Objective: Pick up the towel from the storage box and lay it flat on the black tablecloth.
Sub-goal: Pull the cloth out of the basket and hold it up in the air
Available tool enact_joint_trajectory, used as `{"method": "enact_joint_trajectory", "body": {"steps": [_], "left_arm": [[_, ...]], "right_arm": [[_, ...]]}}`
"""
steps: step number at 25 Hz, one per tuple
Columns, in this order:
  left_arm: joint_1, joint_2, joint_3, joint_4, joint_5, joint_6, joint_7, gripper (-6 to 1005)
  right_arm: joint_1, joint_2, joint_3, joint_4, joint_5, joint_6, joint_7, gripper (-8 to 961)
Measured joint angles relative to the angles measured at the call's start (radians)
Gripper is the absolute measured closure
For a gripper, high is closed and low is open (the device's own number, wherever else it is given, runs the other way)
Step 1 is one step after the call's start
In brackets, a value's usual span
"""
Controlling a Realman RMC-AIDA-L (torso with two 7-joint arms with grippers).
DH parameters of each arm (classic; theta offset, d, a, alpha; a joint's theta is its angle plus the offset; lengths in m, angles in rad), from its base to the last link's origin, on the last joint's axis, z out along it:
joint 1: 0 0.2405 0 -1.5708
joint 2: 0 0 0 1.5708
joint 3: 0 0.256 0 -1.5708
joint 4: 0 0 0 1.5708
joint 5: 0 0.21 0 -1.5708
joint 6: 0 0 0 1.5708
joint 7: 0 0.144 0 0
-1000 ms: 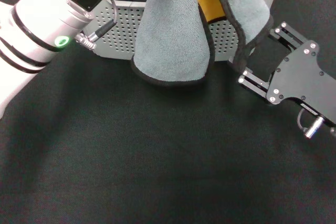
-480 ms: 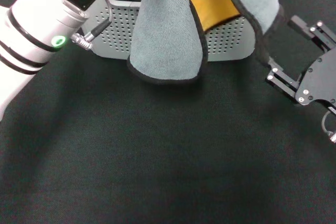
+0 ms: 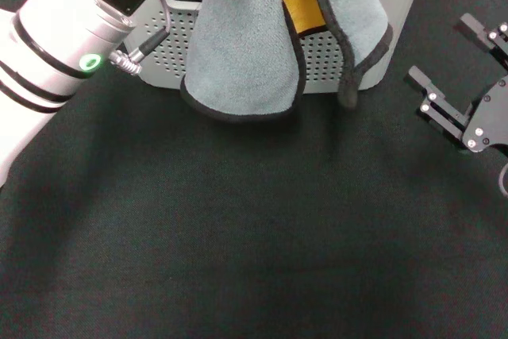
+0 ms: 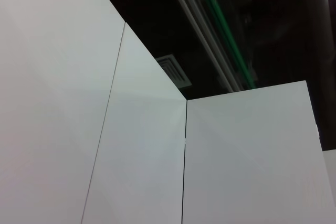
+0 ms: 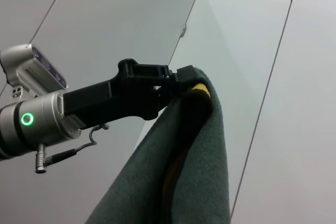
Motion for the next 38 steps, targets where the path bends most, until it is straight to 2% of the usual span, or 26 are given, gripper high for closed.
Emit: {"method": "enact_joint_trajectory", "body": {"steps": [9, 18, 22, 38], "left_arm": [[-0.01, 0.001, 0.0, -0.001, -0.008, -0.033, 0.002, 995], [-0.013, 0.002, -0.004, -0.012, -0.023, -0.072, 0.018, 995], [-0.016, 0.002, -0.008, -0.031, -0.024, -0.074, 0.018, 995], [-0.011, 0.002, -0.006, -0.048, -0.025, -0.073, 0.023, 996]], "right_arm": [[0.013, 0.0, -0.031, -0.046, -0.051, -0.068, -0.018, 295], [-0.027, -0.001, -0.026, -0.274, -0.315, -0.246, -0.019, 300], [-0.05, -0.004, -0.029, -0.364, -0.386, -0.323, -0.019, 301], [-0.126, -0.007, -0.025, -0.608, -0.593, -0.471, -0.019, 309]]}}
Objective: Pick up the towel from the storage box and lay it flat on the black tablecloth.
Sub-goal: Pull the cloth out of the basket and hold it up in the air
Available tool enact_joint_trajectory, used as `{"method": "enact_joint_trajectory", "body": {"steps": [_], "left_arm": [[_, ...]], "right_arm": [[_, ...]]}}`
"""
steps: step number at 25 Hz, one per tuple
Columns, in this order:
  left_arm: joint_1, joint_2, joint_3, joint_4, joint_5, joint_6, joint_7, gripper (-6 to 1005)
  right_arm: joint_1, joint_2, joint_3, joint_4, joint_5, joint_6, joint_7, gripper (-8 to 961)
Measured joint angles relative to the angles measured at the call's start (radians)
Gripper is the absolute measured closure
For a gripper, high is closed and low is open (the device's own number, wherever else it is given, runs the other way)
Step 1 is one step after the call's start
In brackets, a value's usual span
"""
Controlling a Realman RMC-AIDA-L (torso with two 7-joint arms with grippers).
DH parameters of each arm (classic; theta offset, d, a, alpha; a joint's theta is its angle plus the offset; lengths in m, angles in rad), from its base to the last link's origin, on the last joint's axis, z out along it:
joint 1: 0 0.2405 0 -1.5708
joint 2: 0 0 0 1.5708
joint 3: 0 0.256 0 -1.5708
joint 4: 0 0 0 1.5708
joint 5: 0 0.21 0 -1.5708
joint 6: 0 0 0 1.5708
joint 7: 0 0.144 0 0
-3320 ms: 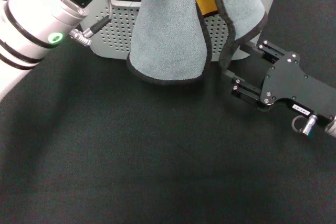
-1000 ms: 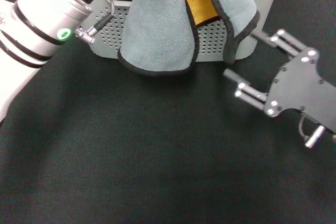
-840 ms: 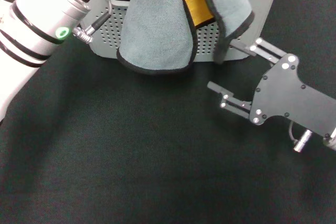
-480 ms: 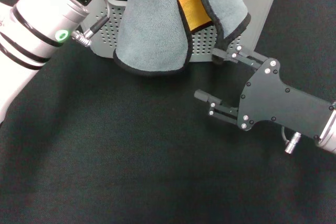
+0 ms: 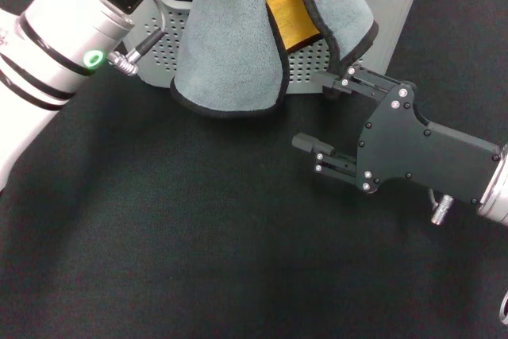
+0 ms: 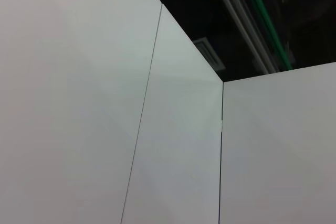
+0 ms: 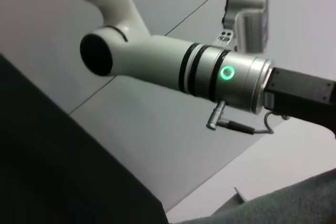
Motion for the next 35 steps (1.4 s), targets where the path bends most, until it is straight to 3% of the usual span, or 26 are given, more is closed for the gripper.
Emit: {"method": "enact_joint_trajectory", "body": {"steps": [11, 30, 35], "left_arm": [[0.007, 0.0, -0.001, -0.005, -0.004, 0.007, -0.003, 996], [-0.004, 0.002, 0.006, -0.024, -0.038, 0.011, 0.002, 995], [-0.004, 0.001, 0.006, -0.024, -0.038, 0.011, 0.003, 995]], "right_arm": [[-0.016, -0.002, 0.051, -0.077, -0.099, -0.019, 0.0, 314], [0.004, -0.002, 0.07, -0.087, -0.107, -0.074, 0.0, 323], [0.02, -0.002, 0.062, -0.079, -0.106, -0.085, 0.0, 427]]}}
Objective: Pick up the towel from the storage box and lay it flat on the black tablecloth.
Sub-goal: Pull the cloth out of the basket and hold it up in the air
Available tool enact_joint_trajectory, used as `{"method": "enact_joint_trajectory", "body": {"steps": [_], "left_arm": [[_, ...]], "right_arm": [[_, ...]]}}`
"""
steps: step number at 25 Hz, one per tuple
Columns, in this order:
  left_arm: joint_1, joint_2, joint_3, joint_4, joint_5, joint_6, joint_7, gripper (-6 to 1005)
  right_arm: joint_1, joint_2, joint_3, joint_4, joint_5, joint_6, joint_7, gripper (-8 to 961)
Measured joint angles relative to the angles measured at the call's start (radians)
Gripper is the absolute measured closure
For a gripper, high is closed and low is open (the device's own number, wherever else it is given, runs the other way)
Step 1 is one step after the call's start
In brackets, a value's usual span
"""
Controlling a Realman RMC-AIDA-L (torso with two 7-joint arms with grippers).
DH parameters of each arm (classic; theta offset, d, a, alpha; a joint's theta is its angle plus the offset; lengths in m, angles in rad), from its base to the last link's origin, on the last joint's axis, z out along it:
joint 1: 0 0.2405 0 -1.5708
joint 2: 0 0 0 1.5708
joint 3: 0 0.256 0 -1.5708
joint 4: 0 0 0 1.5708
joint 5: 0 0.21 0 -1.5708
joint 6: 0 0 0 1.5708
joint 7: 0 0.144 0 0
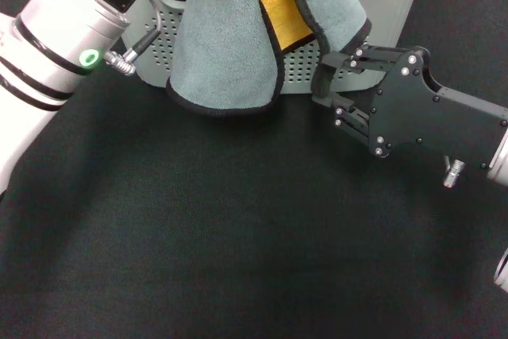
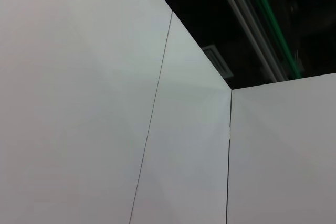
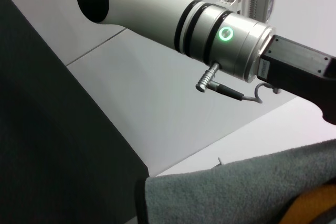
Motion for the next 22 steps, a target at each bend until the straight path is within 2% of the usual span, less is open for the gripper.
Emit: {"method": "enact_joint_trajectory", "body": {"steps": [11, 15, 22], "left_arm": [[0.0, -0.001, 0.001, 0.0, 0.0, 0.0, 0.0, 994], [0.0, -0.001, 0.008, 0.0, 0.0, 0.0, -0.002, 994], [0.003, -0.001, 0.017, 0.0, 0.0, 0.0, -0.002, 994]], "right_arm": [[0.004, 0.0, -0.005, -0.003, 0.015, 0.001, -0.001, 626], [0.007, 0.0, -0.006, 0.006, 0.024, 0.0, -0.001, 636], [0.011, 0.001, -0.006, 0.016, 0.033, 0.003, -0.001, 809]]}}
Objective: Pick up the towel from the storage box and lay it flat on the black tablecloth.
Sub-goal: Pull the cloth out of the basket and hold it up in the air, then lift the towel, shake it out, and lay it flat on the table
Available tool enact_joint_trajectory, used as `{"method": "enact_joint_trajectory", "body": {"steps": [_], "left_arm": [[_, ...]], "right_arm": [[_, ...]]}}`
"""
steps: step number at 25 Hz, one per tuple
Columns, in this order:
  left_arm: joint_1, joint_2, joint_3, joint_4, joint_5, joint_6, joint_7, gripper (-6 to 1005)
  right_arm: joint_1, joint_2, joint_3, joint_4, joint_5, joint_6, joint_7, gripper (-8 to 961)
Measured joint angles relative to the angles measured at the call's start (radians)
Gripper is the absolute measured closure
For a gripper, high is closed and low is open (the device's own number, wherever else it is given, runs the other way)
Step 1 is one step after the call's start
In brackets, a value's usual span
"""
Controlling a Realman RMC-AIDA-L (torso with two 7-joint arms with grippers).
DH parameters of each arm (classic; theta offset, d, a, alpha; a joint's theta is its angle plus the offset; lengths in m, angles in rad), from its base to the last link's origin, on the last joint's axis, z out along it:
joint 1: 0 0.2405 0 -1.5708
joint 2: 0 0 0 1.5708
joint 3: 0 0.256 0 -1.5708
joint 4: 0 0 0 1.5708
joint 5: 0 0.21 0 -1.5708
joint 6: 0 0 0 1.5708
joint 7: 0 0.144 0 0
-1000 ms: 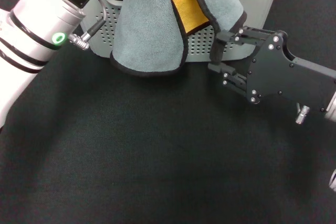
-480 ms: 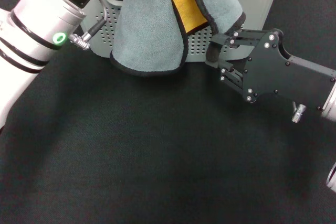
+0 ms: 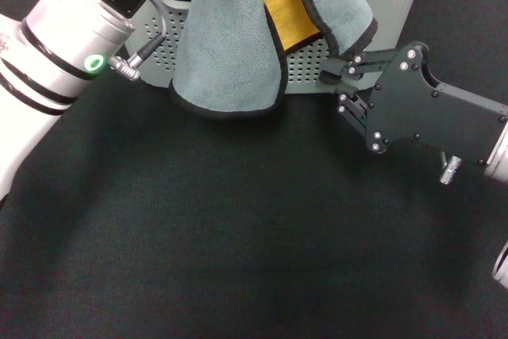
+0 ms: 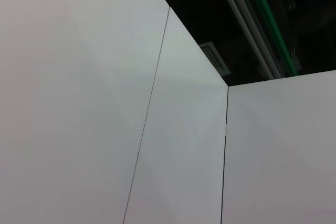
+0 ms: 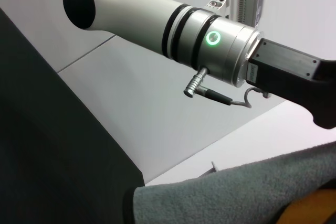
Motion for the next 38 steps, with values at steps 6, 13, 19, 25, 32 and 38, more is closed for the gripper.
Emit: {"method": "enact_joint_trajectory", "body": {"steps": [6, 13, 19, 25, 32, 38], "left_arm": [[0.005, 0.0, 0.0, -0.001, -0.001, 0.0, -0.002, 994], [0.012, 0.001, 0.0, -0.015, -0.001, 0.03, -0.004, 993], [0.054, 0.007, -0.007, -0.077, 0.001, 0.061, -0.006, 993], [0.095, 0.01, -0.014, -0.186, 0.017, 0.126, -0.004, 993], [0.107, 0.025, -0.014, -0.242, 0.12, 0.171, -0.001, 993], [0.109, 0.057, -0.013, -0.224, 0.197, 0.216, -0.005, 992]], "right_arm": [[-0.006, 0.0, 0.0, 0.0, 0.039, -0.002, 0.0, 891], [-0.02, 0.0, 0.004, 0.002, 0.078, 0.021, 0.001, 943], [-0.06, -0.002, 0.072, -0.016, 0.18, 0.181, 0.061, 950], [-0.056, -0.004, 0.27, -0.012, 0.213, 0.353, 0.307, 949], [-0.027, -0.006, 0.355, 0.002, 0.262, 0.383, 0.423, 949], [-0.014, -0.006, 0.375, 0.002, 0.287, 0.387, 0.474, 949]]}}
